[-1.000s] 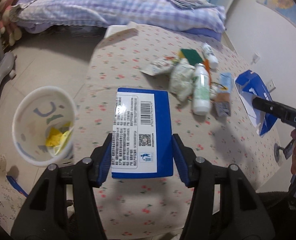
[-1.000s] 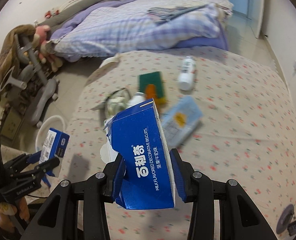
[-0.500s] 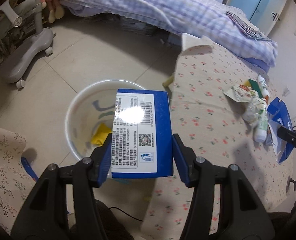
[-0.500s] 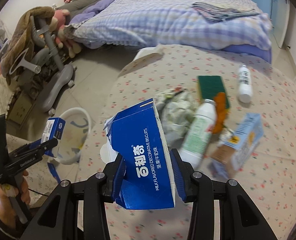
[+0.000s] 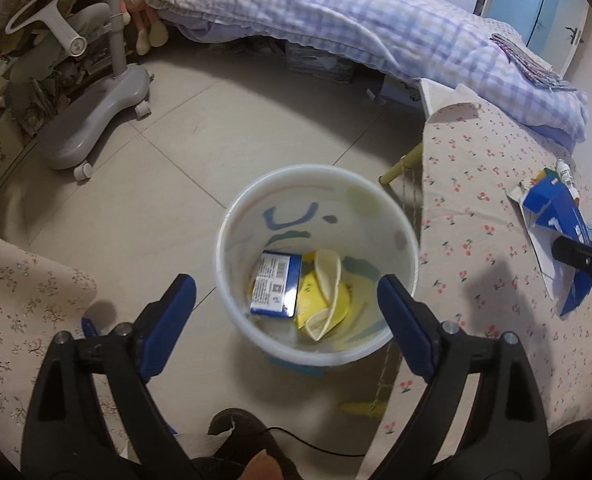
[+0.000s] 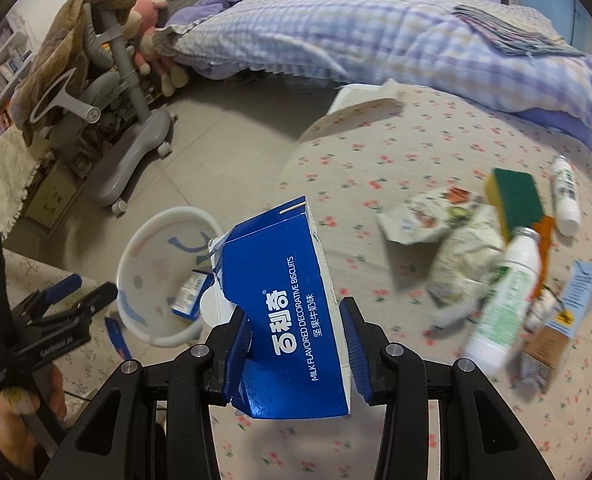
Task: Collect trash
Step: 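Lower the blue biscuit box into the white bin and open the right tool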
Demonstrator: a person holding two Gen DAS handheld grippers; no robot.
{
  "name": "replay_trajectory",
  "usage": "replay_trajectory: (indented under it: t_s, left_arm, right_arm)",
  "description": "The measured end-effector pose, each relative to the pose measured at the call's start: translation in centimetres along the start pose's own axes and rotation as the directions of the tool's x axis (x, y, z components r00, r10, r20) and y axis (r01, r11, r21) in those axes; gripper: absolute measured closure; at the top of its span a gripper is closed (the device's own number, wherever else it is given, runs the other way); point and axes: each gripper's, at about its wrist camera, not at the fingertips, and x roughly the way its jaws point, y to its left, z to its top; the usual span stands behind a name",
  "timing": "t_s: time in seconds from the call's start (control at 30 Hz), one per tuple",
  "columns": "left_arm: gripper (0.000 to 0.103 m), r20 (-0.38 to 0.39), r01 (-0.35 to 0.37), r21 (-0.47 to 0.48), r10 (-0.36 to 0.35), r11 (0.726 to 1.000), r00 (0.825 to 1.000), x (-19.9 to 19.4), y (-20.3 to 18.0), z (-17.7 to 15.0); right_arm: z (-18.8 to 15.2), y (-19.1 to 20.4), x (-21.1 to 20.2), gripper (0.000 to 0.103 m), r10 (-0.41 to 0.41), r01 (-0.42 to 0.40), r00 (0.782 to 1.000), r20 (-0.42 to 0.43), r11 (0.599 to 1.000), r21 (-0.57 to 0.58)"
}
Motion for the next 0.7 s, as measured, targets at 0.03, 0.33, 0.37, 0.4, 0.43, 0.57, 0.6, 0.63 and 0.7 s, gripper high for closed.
replay_trajectory:
  t_s: [0.03, 0.33, 0.37, 0.4, 0.43, 0.57, 0.6, 0.63, 0.7]
  left_arm:
    - [0.01, -0.002, -0.008, -0.001, 0.008, 1.0, 1.0, 0.0, 0.4, -0.2]
    - [0.01, -0.03, -0.053, -0.028, 0.052, 0.998, 0.998, 0.1, 3.4, -1.1]
    - [0.01, -0.031, -0.056, -0.031, 0.055, 0.998, 0.998, 0.1, 3.6, -1.1]
    - [0.01, -0.031, -0.061, -0.034, 0.06, 0.998, 0.998, 0.1, 3.7, -1.1]
    - [0.01, -0.03, -0.063, -0.04, 0.062, 0.997, 0.998, 0.0, 3.9, -1.0]
    - [0.01, -0.029, -0.056, -0.05, 0.055, 0.997, 0.998, -0.1, 4.0, -0.9]
    - [0.01, -0.03, -0.056, -0.049, 0.055, 0.997, 0.998, 0.0, 4.0, -0.9]
    - [0.01, -0.03, -0.056, -0.047, 0.055, 0.997, 0.998, 0.0, 3.9, -0.9]
    - [0.01, -0.032, -0.056, -0.044, 0.054, 0.997, 0.998, 0.0, 3.9, -0.9]
  right_arm:
    - [0.1, 0.5, 0.4, 0.058, 0.003, -0.003, 1.0, -0.002, 1.0, -0.006]
    - [1.4, 4.9, 4.6, 0.058, 0.049, -0.05, 0.999, -0.021, 0.998, -0.04]
    - [1.4, 5.3, 4.8, 0.058, 0.054, -0.055, 0.998, -0.022, 0.998, -0.041]
    - [1.5, 5.7, 5.2, 0.058, 0.061, -0.062, 0.998, -0.022, 0.997, -0.043]
    - [1.6, 6.1, 5.5, 0.058, 0.067, -0.068, 0.998, -0.023, 0.997, -0.045]
    - [1.9, 7.2, 6.4, 0.055, 0.095, -0.096, 0.995, -0.023, 0.994, -0.054]
    - [1.9, 7.4, 6.5, 0.055, 0.105, -0.106, 0.994, -0.02, 0.993, -0.057]
    - [2.0, 7.5, 6.5, 0.054, 0.117, -0.117, 0.993, -0.014, 0.991, -0.057]
    - [2.1, 7.7, 6.4, 0.038, 0.14, -0.141, 0.99, -0.01, 0.989, -0.053]
